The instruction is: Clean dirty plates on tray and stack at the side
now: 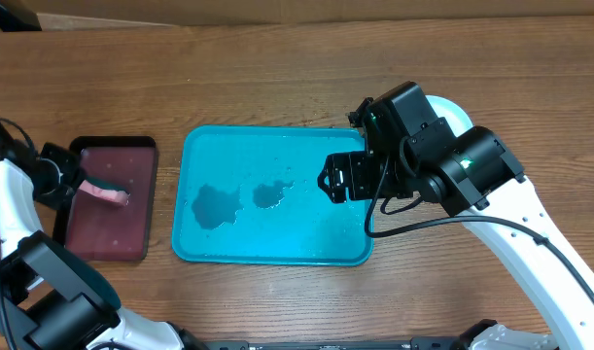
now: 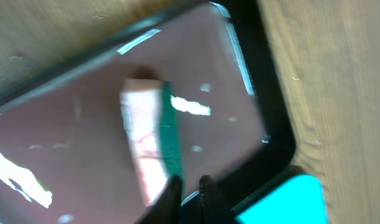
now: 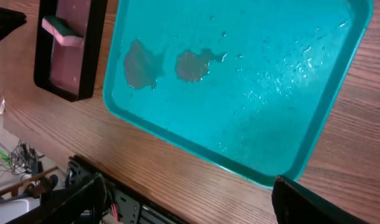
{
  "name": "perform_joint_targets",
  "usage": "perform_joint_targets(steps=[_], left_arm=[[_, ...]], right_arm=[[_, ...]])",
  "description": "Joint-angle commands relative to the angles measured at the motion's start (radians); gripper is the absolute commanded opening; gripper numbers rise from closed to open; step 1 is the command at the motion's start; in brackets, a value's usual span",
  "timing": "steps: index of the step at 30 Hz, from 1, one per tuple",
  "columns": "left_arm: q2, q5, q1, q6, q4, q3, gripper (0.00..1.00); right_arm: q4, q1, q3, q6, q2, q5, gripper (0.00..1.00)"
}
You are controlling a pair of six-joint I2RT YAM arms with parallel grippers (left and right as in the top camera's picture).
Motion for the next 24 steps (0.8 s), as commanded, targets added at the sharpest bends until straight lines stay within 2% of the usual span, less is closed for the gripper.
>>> perform_joint_targets(steps=[1, 6, 12, 17, 20, 24], left_arm=[[0.029, 0.084, -0.042, 0.026, 0.023, -0.003, 0.04], [0.095, 0.023, -0.088, 0.026, 0.035, -0.017, 0.04], [0.127, -0.316, -0.099, 0.024, -0.019, -0.017, 0.04], [0.126, -0.504, -0.088, 0.013, -0.075, -0.017, 0.04], [0.124, -0.531, -0.081, 0.008, -0.104, -0.012, 0.04], [0.111, -0.523, -0.080, -0.092, -0.175, 0.037, 0.04]], right_arm=[[0.011, 0.006, 0.018, 0.004, -0.023, 0.015, 0.87], [0.011, 0.006, 0.018, 0.004, -0.022, 0.015, 0.87], [-0.006, 0.006, 0.018, 0.003, -0.022, 0.016, 0.87], [0.001, 0.005, 0.018, 0.003, -0.022, 0.016, 0.87], [0.001, 0.006, 0.018, 0.003, -0.022, 0.016, 0.87], [0.000, 0.006, 0.018, 0.003, -0.022, 0.015, 0.87]])
